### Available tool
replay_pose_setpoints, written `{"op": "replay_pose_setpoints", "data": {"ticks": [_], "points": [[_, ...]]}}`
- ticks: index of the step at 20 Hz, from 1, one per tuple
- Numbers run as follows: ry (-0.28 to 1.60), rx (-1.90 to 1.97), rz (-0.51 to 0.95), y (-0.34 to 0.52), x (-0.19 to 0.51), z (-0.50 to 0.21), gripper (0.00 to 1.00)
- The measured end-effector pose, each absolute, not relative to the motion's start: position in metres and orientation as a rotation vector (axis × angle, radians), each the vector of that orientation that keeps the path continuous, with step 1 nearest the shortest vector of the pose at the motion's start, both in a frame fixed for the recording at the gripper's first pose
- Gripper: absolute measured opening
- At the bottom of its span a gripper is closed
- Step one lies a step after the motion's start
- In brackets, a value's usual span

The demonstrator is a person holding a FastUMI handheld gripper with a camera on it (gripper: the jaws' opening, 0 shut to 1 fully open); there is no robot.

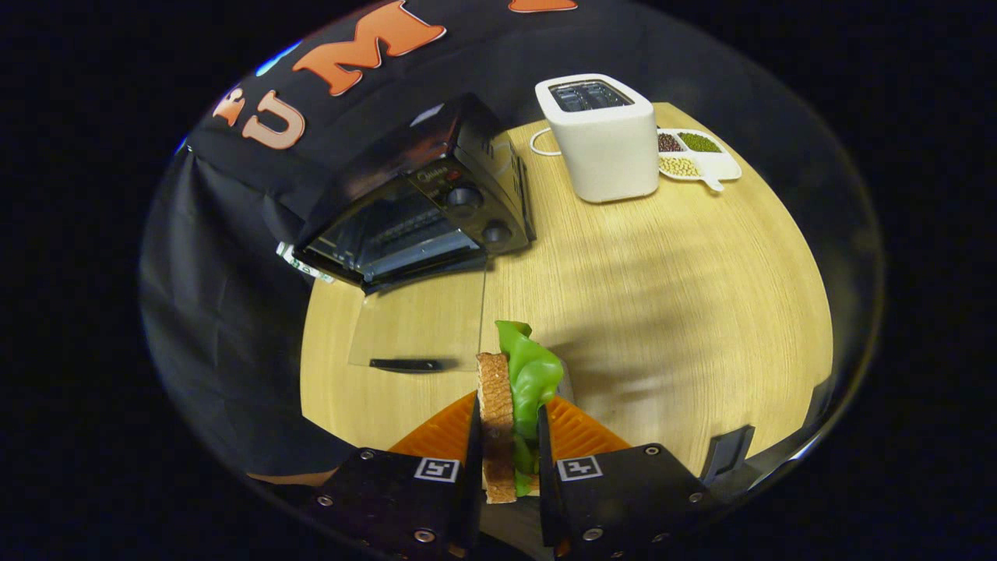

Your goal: Open the toaster oven, put the food inside, and close the toaster oven door.

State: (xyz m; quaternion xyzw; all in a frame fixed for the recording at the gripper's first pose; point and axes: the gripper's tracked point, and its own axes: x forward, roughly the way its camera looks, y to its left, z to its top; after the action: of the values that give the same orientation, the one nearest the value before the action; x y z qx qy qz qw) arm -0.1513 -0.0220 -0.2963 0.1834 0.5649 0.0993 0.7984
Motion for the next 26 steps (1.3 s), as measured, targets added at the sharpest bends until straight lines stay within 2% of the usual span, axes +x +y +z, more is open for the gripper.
{"op": "replay_pose_setpoints", "data": {"ticks": [5, 17, 26], "points": [[1.105, 0.579, 0.209, 0.032, -0.118, -0.279, 0.31], [0.864, 1.075, 0.069, 0.133, -0.029, -0.302, 0.29], [0.698, 1.123, 0.065, 0.168, 0.026, -0.324, 0.29]]}}
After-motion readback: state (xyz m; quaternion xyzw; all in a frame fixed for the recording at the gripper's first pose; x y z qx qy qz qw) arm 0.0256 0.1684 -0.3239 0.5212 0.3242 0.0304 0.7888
